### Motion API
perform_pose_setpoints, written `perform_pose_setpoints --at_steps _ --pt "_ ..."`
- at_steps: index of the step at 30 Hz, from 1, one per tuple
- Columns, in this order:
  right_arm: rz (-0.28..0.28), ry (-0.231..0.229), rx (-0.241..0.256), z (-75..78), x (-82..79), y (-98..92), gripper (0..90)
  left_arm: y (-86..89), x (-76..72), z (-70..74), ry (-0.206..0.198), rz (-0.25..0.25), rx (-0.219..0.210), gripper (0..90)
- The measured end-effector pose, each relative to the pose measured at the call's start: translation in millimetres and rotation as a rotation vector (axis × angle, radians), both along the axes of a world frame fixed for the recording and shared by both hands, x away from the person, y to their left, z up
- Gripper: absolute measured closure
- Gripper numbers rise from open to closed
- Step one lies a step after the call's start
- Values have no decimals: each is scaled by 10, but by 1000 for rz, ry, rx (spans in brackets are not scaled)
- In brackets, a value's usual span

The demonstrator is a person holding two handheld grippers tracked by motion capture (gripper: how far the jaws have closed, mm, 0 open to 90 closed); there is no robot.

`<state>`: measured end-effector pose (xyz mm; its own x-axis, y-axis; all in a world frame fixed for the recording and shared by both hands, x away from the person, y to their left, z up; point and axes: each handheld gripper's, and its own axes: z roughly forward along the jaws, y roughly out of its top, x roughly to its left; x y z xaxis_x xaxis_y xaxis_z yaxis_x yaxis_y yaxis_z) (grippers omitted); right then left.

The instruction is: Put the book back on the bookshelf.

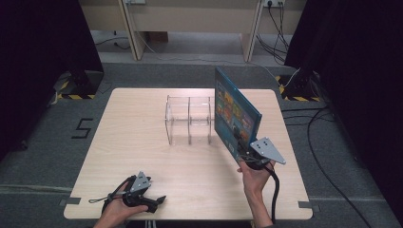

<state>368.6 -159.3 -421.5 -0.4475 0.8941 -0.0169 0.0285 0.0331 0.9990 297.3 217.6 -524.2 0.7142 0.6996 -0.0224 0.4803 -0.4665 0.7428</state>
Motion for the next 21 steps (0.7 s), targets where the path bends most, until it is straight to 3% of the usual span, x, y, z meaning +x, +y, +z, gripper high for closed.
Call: perform_pose_setpoints --at_steps 12,21 --pt "-79 14 75 -110 286 116 831 1 11 0 4 -5 2 60" --pt "-115 17 76 -171 400 166 830 1 11 0 4 -5 2 60"
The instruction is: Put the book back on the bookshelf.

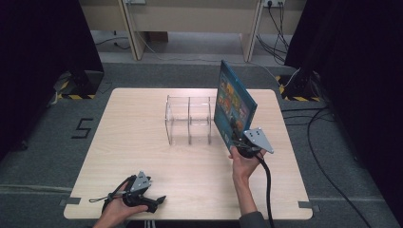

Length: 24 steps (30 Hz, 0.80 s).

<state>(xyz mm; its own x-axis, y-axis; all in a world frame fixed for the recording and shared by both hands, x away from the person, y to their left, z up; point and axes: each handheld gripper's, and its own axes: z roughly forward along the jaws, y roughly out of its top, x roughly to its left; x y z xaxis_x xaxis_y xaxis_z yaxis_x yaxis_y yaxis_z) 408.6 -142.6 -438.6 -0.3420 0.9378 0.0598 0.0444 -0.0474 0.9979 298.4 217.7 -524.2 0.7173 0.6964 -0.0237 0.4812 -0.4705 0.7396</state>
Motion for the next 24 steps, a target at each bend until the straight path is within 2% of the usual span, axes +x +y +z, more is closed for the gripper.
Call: perform_pose_setpoints --at_steps 8,17,24 --pt "-28 8 -6 -74 99 53 829 0 -1 0 0 0 0 60" --pt "-61 -4 40 -137 176 72 828 -23 2 -2 2 -5 4 42" --pt "-71 -7 46 -203 199 97 827 -33 -10 -1 3 -14 3 41"
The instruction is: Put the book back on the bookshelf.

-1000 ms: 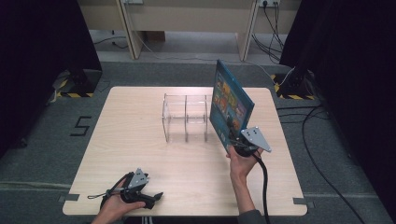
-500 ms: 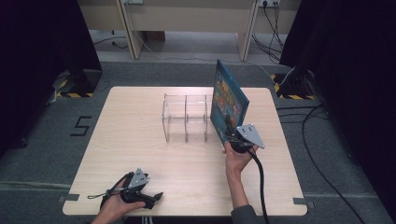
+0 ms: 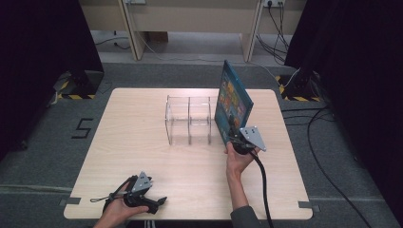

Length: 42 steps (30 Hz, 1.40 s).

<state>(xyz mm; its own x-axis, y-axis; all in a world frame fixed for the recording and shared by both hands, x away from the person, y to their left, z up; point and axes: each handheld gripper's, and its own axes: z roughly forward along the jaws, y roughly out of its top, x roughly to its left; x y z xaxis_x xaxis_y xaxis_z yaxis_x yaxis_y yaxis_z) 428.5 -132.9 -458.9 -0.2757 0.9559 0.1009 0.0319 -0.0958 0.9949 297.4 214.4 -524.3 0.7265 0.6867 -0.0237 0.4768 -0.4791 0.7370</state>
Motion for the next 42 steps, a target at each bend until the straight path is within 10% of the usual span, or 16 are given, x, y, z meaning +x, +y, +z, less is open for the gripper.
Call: perform_pose_setpoints --at_steps 42 --pt "91 156 -52 -30 -242 -233 569 -9 -14 0 1 -13 1 39"
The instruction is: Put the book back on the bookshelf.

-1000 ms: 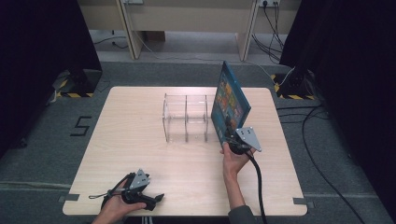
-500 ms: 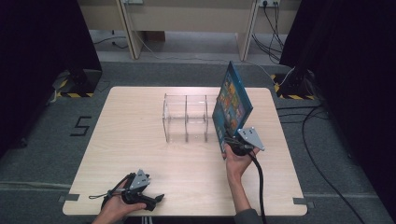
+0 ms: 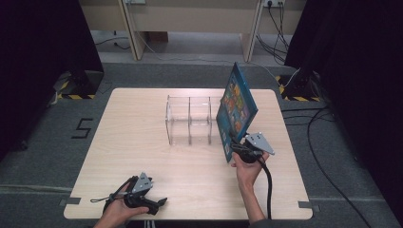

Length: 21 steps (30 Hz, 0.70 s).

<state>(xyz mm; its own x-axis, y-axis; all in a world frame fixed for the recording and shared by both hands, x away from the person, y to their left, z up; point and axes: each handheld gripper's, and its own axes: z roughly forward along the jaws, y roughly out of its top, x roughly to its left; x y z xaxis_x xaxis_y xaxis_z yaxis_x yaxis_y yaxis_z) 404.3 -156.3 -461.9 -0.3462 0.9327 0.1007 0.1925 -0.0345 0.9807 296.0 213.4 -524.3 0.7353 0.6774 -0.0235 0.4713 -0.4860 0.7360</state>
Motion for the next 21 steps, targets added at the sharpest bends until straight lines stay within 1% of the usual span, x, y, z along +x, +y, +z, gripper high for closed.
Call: perform_pose_setpoints --at_steps 1,4,5,7,10,12,15,17,18,19,21 --pt "11 7 7 5 -7 -11 570 0 0 0 0 0 0 40" --pt "16 7 9 14 -18 -21 563 0 0 0 0 0 0 40" --pt "28 15 0 26 -34 -31 558 0 0 0 0 0 -1 40" --pt "28 18 -7 29 -42 -41 555 0 0 0 0 0 0 40" --pt "43 18 -7 35 -74 -76 546 -1 0 0 0 -1 0 38" --pt "50 19 2 37 -94 -88 531 -1 0 0 1 -1 0 38" --pt "62 30 2 36 -119 -102 510 -3 2 -1 0 -1 1 35" --pt "63 29 -3 37 -138 -107 489 -3 2 -1 0 -1 1 35" --pt "68 31 1 39 -145 -110 476 -4 2 -1 1 -1 1 35" --pt "68 33 10 38 -149 -112 463 -4 2 -1 1 -1 1 33" --pt "57 39 9 37 -156 -121 439 -6 3 -1 1 -2 1 31"
